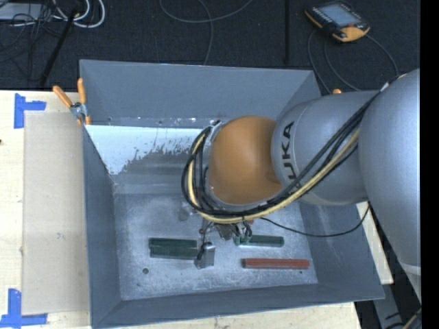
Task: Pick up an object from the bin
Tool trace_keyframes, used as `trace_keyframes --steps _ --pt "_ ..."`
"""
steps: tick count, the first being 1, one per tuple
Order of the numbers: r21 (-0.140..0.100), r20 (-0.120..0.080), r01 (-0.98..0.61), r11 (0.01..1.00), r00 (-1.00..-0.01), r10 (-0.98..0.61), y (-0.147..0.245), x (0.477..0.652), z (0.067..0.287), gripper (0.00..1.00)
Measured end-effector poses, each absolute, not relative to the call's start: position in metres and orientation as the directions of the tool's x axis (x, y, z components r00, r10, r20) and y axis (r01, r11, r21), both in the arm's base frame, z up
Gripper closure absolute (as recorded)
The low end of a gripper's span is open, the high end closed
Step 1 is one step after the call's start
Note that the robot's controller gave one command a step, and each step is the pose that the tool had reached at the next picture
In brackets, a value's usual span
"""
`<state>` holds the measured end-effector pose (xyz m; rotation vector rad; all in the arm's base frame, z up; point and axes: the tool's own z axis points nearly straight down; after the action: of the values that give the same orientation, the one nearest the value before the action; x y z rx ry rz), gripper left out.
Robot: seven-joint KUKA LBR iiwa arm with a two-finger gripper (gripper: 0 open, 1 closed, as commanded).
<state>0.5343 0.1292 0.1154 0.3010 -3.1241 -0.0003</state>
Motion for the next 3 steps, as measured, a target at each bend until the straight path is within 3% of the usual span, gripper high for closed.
trace_keyframes --steps 2,3 --pt "0.000 0.000 -0.190 0.982 -0.982 -0.190 0.128 0.528 0.129 0.00" --pt "0.001 0.003 -0.038 0.999 -0.999 -0.038 0.127 0.537 0.069 1.00"
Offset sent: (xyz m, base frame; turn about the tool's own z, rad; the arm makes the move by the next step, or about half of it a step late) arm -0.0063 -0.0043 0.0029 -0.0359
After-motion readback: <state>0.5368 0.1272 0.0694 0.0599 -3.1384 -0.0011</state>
